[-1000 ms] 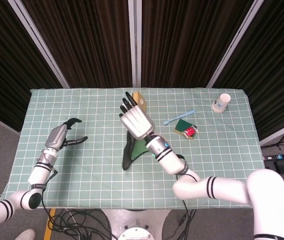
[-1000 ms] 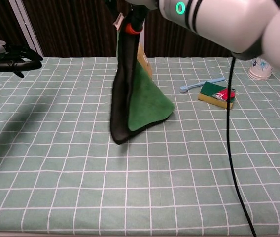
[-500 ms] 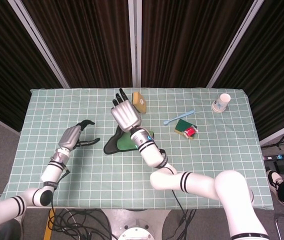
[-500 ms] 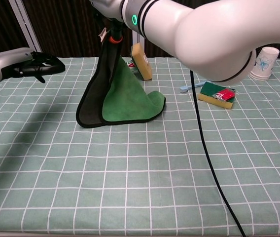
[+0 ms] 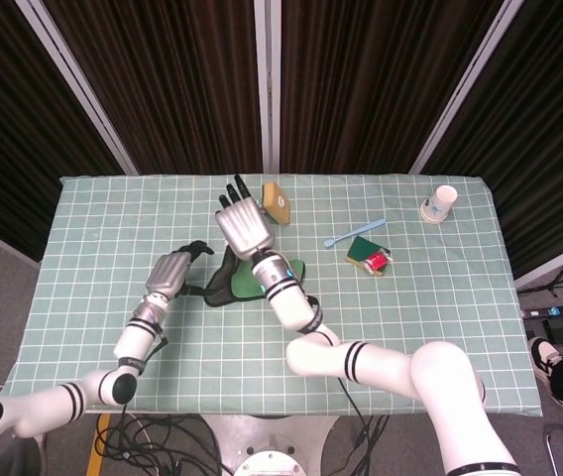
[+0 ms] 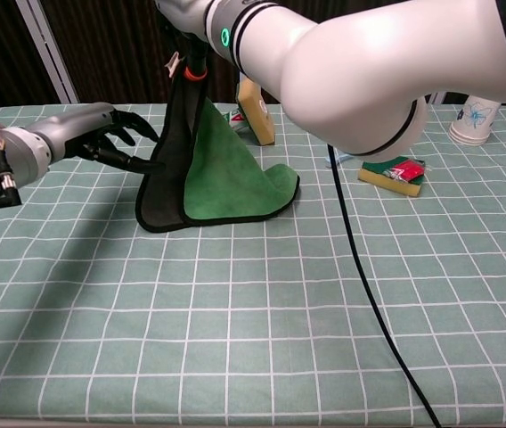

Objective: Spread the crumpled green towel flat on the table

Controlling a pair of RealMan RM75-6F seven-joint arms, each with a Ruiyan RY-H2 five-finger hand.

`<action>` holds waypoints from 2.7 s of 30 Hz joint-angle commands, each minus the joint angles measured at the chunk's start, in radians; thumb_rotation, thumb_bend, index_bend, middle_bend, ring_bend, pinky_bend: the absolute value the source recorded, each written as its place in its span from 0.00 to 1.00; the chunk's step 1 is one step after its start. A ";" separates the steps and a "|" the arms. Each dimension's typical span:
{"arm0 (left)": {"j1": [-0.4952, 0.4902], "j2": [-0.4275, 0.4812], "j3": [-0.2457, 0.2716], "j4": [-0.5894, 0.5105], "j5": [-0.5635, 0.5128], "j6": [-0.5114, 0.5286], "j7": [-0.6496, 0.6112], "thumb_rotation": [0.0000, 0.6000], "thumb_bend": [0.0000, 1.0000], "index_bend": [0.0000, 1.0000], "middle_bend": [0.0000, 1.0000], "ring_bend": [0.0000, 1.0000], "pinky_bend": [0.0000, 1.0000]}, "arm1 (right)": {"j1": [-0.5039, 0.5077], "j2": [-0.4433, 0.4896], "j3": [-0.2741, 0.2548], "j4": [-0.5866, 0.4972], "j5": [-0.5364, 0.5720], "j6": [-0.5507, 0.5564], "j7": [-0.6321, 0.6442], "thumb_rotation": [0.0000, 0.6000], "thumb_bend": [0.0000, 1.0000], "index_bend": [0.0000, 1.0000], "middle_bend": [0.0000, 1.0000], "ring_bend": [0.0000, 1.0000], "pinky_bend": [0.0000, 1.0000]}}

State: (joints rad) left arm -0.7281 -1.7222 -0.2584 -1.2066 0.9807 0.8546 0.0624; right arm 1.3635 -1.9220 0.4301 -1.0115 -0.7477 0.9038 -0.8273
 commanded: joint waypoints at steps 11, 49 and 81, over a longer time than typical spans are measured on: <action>-0.006 -0.085 -0.001 0.095 -0.070 -0.005 0.050 0.71 0.07 0.44 0.25 0.21 0.29 | -0.043 0.063 -0.011 -0.093 -0.019 0.028 0.042 0.95 0.59 0.77 0.25 0.11 0.02; 0.114 0.103 -0.026 -0.140 0.120 0.164 -0.083 1.00 0.53 0.80 0.43 0.25 0.29 | -0.351 0.394 -0.106 -0.586 -0.212 0.198 0.353 0.96 0.59 0.78 0.26 0.12 0.02; 0.080 0.197 -0.014 -0.212 0.219 0.295 0.040 0.96 0.49 0.80 0.42 0.25 0.29 | -0.309 0.249 -0.168 -0.266 -0.546 0.091 0.767 1.00 0.59 0.78 0.27 0.10 0.01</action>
State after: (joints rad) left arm -0.6629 -1.5364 -0.3082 -1.3849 1.1727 1.1523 0.0805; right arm 1.0621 -1.6661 0.2876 -1.2888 -1.2677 1.0058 -0.0759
